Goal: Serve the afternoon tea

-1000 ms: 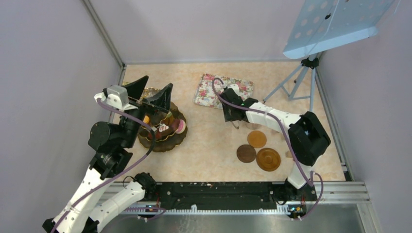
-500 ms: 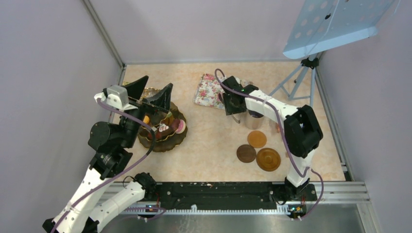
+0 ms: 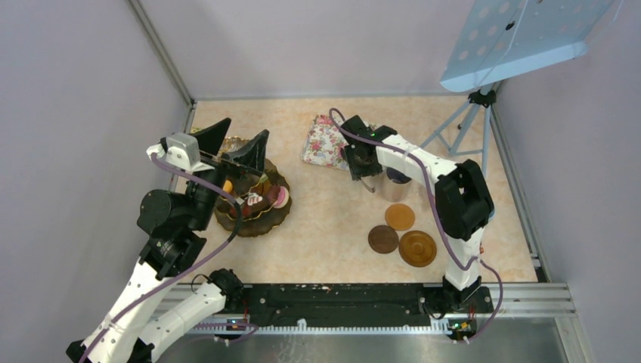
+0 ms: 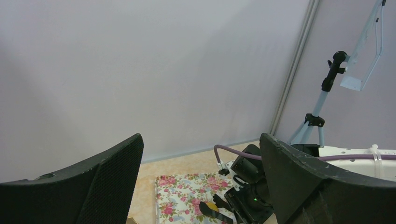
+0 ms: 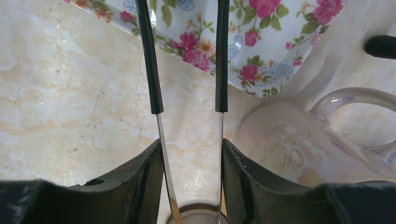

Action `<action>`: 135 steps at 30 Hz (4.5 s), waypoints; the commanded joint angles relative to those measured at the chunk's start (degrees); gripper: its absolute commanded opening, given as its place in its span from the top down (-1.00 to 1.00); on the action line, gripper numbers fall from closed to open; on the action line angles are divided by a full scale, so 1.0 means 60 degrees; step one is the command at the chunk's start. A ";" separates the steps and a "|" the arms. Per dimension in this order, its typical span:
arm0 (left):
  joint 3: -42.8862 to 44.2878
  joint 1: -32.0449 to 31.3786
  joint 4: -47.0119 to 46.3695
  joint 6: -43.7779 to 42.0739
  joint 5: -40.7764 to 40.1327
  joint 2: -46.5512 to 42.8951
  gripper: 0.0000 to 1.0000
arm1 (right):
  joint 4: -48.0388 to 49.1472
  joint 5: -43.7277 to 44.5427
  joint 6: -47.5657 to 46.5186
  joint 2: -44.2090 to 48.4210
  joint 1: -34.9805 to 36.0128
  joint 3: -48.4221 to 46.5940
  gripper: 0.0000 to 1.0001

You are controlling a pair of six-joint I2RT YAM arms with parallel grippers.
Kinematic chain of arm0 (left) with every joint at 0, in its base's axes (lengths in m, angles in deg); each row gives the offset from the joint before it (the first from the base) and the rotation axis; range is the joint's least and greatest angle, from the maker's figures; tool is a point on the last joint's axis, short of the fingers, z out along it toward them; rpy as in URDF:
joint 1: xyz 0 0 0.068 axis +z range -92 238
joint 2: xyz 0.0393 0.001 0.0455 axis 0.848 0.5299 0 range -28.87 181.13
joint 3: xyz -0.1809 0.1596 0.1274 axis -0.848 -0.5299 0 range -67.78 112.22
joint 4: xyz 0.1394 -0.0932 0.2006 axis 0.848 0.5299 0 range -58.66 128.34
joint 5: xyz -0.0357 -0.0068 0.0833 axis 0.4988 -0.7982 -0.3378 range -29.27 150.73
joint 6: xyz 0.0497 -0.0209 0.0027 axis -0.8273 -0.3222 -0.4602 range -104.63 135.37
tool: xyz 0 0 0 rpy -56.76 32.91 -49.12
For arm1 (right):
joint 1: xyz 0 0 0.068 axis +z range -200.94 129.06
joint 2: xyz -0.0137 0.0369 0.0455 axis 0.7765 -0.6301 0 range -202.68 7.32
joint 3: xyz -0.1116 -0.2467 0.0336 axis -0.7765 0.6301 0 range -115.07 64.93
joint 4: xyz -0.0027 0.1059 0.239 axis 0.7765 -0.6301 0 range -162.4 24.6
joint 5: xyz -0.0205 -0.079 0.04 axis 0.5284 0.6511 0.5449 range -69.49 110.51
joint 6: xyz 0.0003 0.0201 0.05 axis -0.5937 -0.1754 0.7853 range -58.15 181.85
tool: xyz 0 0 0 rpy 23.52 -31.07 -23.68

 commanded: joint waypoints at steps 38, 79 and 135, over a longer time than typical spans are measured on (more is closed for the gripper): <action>0.0316 0.0183 -0.0185 -0.0118 -0.0560 0.0807 -0.97 | 0.2946 -0.1039 -0.1417 0.3984 0.1234 0.1301 0.81; 0.1766 0.0183 0.1170 0.0761 -0.0567 0.1155 -0.97 | 0.3330 -0.3178 -0.1962 0.3345 0.4707 -0.0089 0.42; 0.0385 0.0174 0.0030 -0.0273 0.0108 0.0667 -0.97 | 0.3775 0.2757 0.1325 0.0395 0.1073 0.0152 0.26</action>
